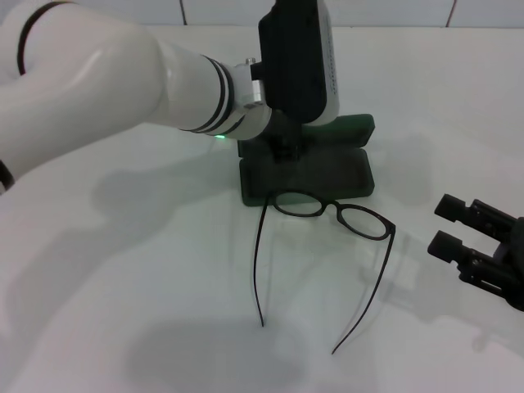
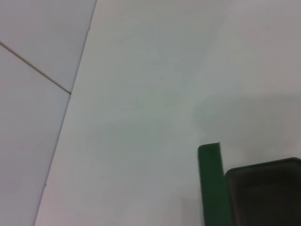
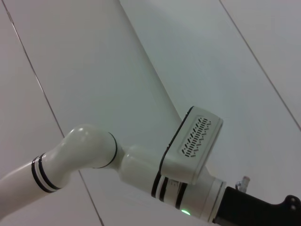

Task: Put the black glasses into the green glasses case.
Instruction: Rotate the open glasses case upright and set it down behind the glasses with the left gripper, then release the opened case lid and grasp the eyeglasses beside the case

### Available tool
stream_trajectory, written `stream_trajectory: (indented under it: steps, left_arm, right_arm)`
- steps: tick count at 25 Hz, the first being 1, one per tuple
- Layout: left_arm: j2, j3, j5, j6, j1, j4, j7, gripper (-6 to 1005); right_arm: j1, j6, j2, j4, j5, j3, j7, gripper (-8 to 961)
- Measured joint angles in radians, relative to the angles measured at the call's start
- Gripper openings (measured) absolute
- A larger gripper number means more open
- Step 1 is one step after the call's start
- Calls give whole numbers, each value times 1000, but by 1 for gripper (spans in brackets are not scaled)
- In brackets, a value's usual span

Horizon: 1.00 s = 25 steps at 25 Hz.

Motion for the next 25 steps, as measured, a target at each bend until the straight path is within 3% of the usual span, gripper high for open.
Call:
stream_trajectory:
  steps: [3,8,14,21,25]
  left_arm:
    - [-1,0,-4,5,0,0,0,330]
    - [-1,2,0,11,7,25,-6,361]
    - [0,2,15,35,67,148,-7,378]
    - [1,-11,-47,29,217,409,-6,374]
    - [3,-52,-293,-95,362,541,31,372]
  right_arm:
    - [-2,-2,0,0,0,0,-2,619]
    - [-9,-5,0,1,-1,0,-3,615]
    - [2,42,-1,0,-13,-23,-3,610]
    - [12,118,1,-59,-19,-59,4,604]
    - [11,156,-5,-226,-99,-76,103,600]
